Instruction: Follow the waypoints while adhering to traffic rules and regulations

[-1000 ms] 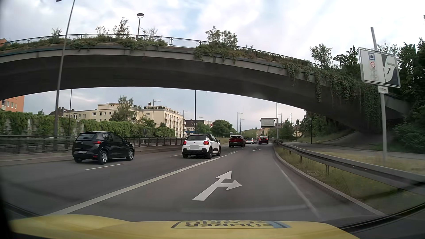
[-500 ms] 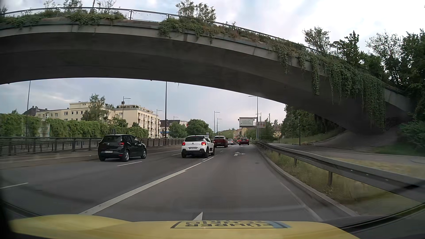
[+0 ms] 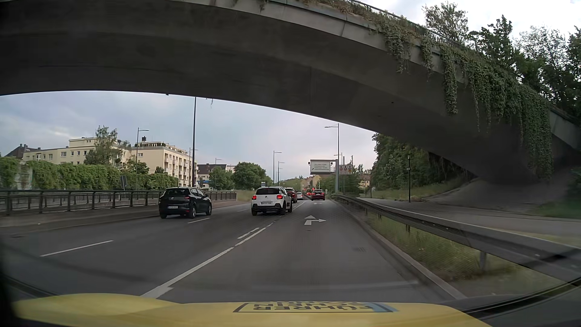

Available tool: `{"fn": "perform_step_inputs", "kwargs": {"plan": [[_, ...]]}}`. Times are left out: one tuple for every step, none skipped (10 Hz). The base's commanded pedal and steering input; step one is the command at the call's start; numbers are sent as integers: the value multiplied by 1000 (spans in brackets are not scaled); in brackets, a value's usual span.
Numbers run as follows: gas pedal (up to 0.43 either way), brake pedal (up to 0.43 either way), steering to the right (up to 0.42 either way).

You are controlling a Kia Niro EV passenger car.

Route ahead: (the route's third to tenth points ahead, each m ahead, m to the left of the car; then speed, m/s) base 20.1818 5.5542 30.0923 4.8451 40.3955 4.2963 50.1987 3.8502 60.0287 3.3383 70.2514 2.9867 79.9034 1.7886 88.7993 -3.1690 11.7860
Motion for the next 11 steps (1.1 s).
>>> {"fn": "perform_step_inputs", "kwargs": {"plan": [[87, 0, 30], [87, 0, 28], [87, 0, 26], [87, 0, 23], [87, 0, 18], [87, 0, 12], [87, 0, 9], [87, 0, 7], [87, 0, 7], [87, 0, 7], [87, 0, 7]]}}
